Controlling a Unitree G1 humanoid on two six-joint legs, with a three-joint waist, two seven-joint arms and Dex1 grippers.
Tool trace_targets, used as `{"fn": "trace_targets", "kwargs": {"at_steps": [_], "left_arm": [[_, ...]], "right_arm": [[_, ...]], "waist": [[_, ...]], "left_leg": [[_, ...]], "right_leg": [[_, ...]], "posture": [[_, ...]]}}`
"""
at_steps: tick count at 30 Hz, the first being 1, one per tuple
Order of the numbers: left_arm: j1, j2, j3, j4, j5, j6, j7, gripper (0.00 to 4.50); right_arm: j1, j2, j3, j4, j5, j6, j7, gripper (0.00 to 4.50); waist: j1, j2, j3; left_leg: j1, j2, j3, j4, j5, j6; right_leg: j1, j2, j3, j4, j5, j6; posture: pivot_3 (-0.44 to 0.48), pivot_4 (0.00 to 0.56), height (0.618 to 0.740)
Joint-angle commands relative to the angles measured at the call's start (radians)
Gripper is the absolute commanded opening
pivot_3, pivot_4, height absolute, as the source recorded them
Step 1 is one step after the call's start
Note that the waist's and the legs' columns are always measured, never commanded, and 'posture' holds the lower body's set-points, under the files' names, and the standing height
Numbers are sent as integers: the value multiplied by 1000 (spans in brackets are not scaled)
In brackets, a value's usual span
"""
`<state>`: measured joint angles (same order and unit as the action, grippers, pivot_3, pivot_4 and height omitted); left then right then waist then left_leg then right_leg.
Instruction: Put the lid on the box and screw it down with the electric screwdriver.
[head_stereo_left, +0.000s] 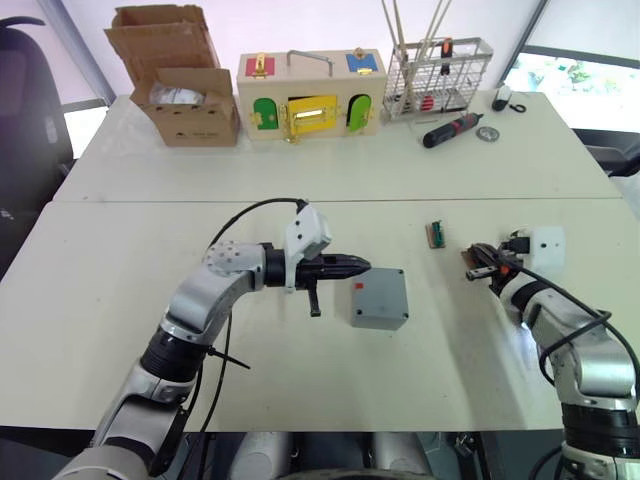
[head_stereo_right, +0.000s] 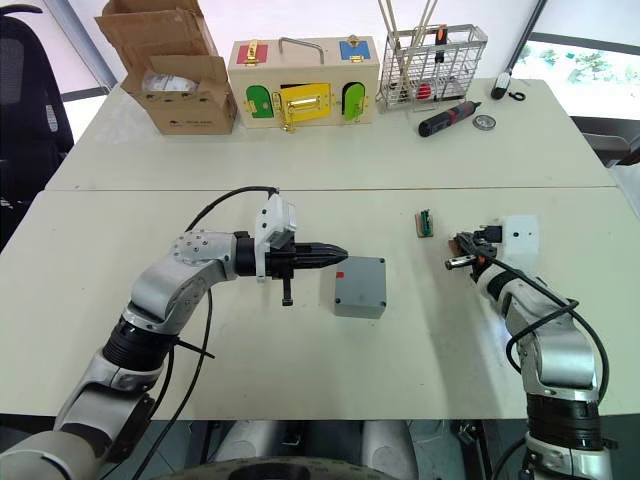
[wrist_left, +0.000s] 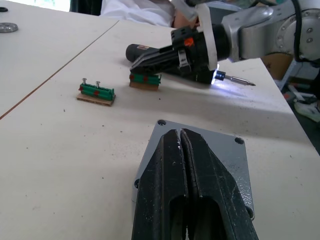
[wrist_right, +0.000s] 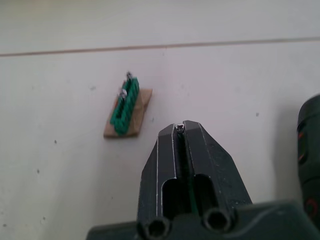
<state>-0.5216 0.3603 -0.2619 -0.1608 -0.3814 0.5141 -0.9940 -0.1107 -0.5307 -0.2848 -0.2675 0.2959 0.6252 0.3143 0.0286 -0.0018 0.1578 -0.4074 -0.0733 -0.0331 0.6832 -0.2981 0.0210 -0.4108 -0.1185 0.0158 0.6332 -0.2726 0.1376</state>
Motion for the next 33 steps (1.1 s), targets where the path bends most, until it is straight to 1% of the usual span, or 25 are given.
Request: {"fn": "trace_targets", "kwargs": {"at_steps": [1, 4, 7, 15, 19, 24, 26, 29, 33], "left_arm": [[-12, 2, 13, -10, -10, -13, -1, 0], [-14, 1, 14, -2, -11, -14, -2, 0], [-17, -6, 8, 8, -7, -20, -3, 0], [-22, -15, 8, 17, -1, -29, 1, 0], [-14, -9, 17, 8, -2, -25, 11, 0], [-5, 0, 18, -5, -7, -21, 14, 0], [-1, 21, 23, -20, -12, -13, 6, 0], [7, 81, 30, -37, -16, 0, -27, 0], [21, 161, 30, -56, -20, 8, -77, 0]], "right_arm": [[-39, -18, -55, -110, 35, 45, -15, 102], [-62, -16, -78, -155, 70, 98, -20, 102], [-77, -26, -71, -163, 77, 126, -14, 102], [-72, -16, -40, -104, 58, 108, -5, 102], [-78, -21, -51, -104, 63, 112, -3, 102], [-84, -37, -56, -119, 68, 122, 8, 102], [-80, -58, -58, -186, 124, 169, 53, 102], [-56, -96, -44, -316, 255, 264, 143, 102], [-49, -112, -8, -404, 344, 338, 175, 102]], "waist": [[-2, 0, 0], [-2, 0, 0], [-3, 0, 0], [-7, 0, 0], [-17, 0, 0], [-16, 0, 0], [-16, 0, 0], [-18, 0, 0], [-18, 0, 0]], "left_leg": [[0, 0, 0, 0, 0, 0], [0, 0, 0, 0, 0, 0], [0, 0, 0, 0, 0, 0], [0, 0, 0, 0, 0, 0], [0, 0, 0, 0, 0, 0], [0, 0, 0, -1, 0, 0], [0, 0, 0, 0, 0, 0], [0, 0, 0, -1, 0, 0], [0, 1, -1, -2, 0, 0]], "right_leg": [[0, 0, 0, 0, 0, 0], [0, 0, 0, 0, 0, 0], [0, 0, 0, 0, 0, 0], [0, 0, 0, 0, 0, 0], [0, 0, 0, 0, 0, 0], [0, 0, 0, 0, 0, 0], [0, 0, 0, 0, 0, 0], [-1, 0, 0, 0, 0, 0], [-1, 0, 0, 0, 0, 0]], "posture": [[0, 150, 737], [0, 150, 737], [0, 150, 737], [0, 150, 737], [0, 150, 737], [0, 150, 737], [0, 150, 737], [0, 150, 737], [0, 150, 737]]}}
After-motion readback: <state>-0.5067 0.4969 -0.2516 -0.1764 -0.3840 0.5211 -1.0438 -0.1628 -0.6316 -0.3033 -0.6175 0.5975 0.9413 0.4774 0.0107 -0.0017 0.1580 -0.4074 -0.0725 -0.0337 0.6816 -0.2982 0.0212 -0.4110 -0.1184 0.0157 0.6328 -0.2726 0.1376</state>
